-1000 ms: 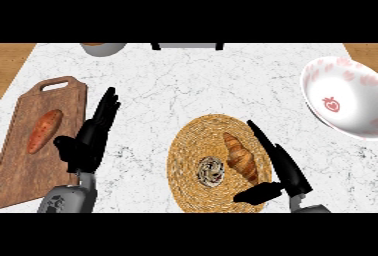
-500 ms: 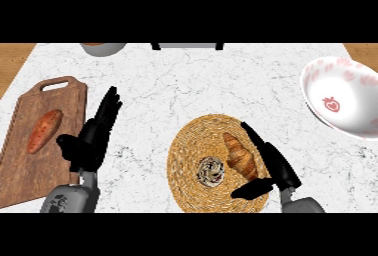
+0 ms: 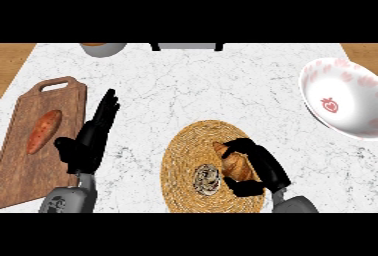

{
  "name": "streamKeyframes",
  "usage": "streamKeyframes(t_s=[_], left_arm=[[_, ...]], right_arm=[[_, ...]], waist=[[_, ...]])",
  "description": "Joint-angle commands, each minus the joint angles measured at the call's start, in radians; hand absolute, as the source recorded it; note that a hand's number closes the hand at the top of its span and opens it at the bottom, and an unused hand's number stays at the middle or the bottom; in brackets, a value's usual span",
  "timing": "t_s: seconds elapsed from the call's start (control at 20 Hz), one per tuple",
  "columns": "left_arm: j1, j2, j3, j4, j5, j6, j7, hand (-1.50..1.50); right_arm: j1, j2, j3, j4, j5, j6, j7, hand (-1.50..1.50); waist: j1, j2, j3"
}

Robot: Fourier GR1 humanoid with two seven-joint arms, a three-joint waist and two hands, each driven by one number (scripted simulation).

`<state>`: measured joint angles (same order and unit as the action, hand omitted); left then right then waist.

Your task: Pick the croissant from the placemat and place it in the bowl

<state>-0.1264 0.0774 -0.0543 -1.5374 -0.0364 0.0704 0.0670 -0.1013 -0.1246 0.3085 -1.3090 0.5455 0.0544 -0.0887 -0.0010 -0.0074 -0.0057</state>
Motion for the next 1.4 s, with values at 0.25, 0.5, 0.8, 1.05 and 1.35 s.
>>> streamKeyframes(t_s=[0.25,0.5,0.8,1.05,1.35], left_arm=[[-0.007,-0.033,-0.004,0.043,-0.027,0.022,-0.029,0.0],[-0.013,0.0,0.025,-0.034,0.008,-0.015,0.047,0.0],[-0.052,-0.023,0.03,0.043,-0.012,0.016,0.014,0.0],[0.025,0.006,0.005,-0.094,-0.008,-0.018,0.058,0.0],[-0.007,-0.038,-0.008,0.001,-0.029,0.007,0.018,0.0]], right_arm=[[0.195,-0.118,-0.105,-0.306,-0.157,0.156,0.032,1.5],[0.188,-0.111,-0.166,-0.398,-0.215,0.176,-0.01,1.5],[0.329,-0.058,-0.139,-0.66,-0.222,0.089,-0.11,1.5],[0.309,-0.121,-0.249,-0.885,-0.227,0.093,-0.015,1.5],[0.156,-0.168,-0.335,-1.112,-0.236,0.155,0.377,1.5]], waist=[[-0.014,0.005,0.005],[-0.004,0.006,0.006],[-0.021,0.004,0.005],[-0.009,0.002,0.005],[-0.005,0.006,0.005]])
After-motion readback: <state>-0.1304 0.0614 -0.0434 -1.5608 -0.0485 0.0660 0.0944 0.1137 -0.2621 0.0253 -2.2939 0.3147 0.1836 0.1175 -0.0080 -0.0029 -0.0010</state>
